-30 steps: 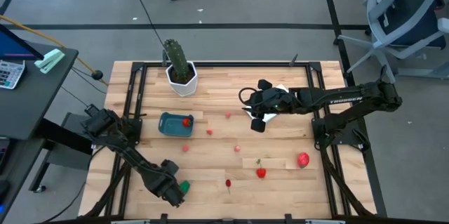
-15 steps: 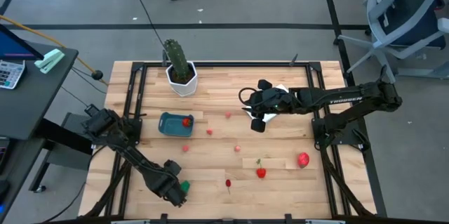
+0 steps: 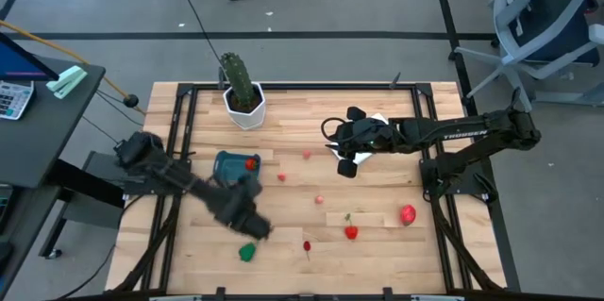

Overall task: Pick and placing Produce into tupperware
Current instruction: Put the left red cherry into the blue bin

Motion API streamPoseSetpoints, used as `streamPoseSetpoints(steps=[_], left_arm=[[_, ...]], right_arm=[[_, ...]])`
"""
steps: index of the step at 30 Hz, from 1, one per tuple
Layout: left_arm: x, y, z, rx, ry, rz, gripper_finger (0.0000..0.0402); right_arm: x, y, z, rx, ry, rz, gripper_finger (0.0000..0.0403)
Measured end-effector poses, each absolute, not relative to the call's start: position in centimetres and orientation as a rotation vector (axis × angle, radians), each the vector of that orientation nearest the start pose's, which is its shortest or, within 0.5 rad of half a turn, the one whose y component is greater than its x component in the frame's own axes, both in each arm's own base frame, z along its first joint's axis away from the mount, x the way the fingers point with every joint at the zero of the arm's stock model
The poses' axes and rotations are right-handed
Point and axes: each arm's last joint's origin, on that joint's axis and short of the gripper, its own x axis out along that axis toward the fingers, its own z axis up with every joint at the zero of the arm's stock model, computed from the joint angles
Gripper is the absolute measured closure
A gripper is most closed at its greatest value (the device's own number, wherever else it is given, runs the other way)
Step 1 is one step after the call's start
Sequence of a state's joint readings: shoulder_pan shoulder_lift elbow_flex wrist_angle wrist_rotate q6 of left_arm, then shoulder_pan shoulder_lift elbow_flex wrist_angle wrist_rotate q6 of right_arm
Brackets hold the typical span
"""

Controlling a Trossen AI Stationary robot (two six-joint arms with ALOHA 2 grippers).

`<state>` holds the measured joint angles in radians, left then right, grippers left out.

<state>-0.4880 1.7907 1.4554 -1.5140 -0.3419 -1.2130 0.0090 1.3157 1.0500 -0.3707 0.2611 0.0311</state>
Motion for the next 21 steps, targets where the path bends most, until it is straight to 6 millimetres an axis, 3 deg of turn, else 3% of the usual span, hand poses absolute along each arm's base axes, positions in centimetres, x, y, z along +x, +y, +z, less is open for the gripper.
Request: streamPoseSetpoints(steps=[3, 11, 16, 21], left_arm=[[27.3, -9.9, 23.3, -0.144, 1.506, 0.967, 0.0400], [27.8, -3.3, 21.9, -0.247, 1.490, 0.840, 0.0401], [26.9, -1.0, 22.5, -0.326, 1.427, 0.778, 0.0401], [23.5, 0.4, 23.6, -0.381, 1.406, 0.794, 0.0401]], right_arm=[[28.2, -0.4, 29.5, -0.056, 0.634, -0.251, 0.0300], [28.0, -0.4, 29.2, -0.060, 0.669, -0.251, 0.0300], [27.8, -0.4, 28.9, -0.050, 0.707, -0.256, 0.0300], [27.3, -0.4, 28.4, -0.008, 0.770, -0.276, 0.0302]])
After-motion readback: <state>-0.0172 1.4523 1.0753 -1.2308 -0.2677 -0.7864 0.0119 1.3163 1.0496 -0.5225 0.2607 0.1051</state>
